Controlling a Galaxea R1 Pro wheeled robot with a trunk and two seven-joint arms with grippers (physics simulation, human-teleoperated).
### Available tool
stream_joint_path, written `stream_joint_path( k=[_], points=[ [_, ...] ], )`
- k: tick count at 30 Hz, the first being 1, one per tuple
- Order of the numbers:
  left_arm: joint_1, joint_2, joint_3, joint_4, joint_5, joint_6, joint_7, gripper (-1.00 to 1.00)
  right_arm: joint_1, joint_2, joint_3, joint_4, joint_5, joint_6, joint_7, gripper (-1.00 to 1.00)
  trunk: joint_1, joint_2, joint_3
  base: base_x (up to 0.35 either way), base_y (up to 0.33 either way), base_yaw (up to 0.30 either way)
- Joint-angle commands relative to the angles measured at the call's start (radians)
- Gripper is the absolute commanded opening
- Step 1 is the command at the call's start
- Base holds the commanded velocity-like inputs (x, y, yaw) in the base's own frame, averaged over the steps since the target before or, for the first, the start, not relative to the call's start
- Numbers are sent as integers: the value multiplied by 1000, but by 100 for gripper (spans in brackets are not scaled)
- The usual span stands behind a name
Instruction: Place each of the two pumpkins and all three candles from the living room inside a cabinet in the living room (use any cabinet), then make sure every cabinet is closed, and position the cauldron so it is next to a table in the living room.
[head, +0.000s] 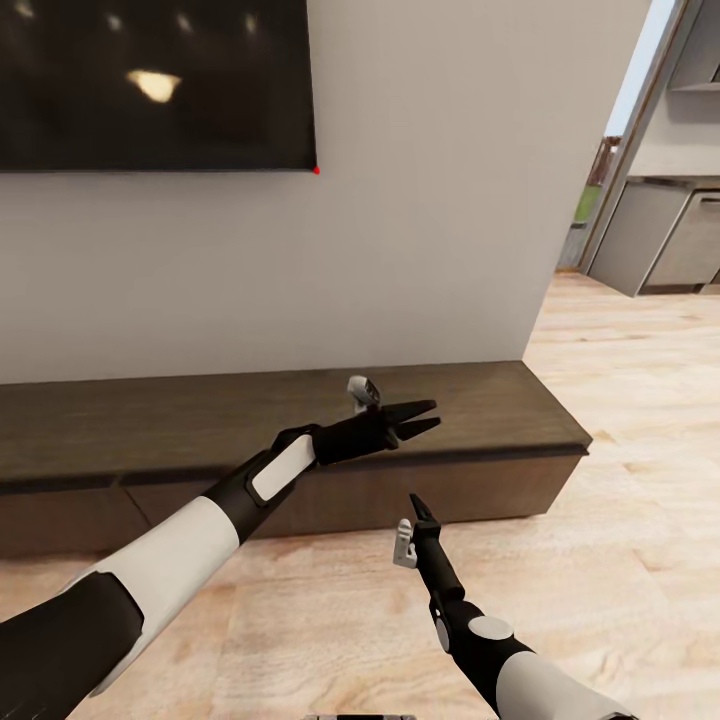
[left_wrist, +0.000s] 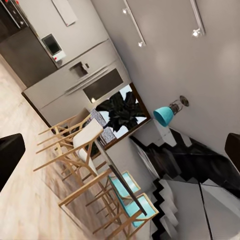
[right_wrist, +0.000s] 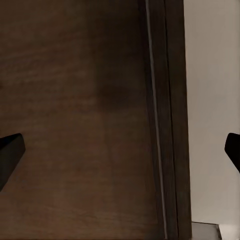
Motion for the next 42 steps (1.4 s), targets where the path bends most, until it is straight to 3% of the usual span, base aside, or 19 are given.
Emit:
stream_joint_path(
  k=[1, 9, 15, 19, 24, 32, 42],
  points=[
    [0, 0, 0, 0, 0, 0, 0, 100, 0, 0, 0, 0, 0, 0, 0, 100, 4, -7, -3, 0, 0, 0],
    [0, -4, -3, -1, -6, 2, 0, 100, 0, 0, 0, -1, -1, 2, -1, 100, 16, -26, -32, 0, 0, 0],
    [-1, -4, -4, -1, -8, 3, -1, 100, 0, 1, 0, -5, 0, 12, -131, 100, 17, -27, -44, 0, 0, 0],
    [0, -3, -5, -1, -9, 3, -1, 100, 0, 9, 0, -3, 0, 14, -161, 100, 17, -27, -44, 0, 0, 0],
    [-1, -3, -6, 3, -11, -4, 3, 100, 0, 11, 0, -3, 0, 14, -165, 100, 17, -27, -44, 0, 0, 0],
    [0, 17, -8, 12, -10, -12, 0, 100, 0, 12, 0, 2, 1, 13, -166, 100, 17, -27, -44, 144, -90, 0],
    [0, 19, -9, 14, -10, -13, 0, 100, 1, 14, 1, 9, 4, 12, -166, 100, 17, -27, -44, -49, -4, 0]
  ],
)
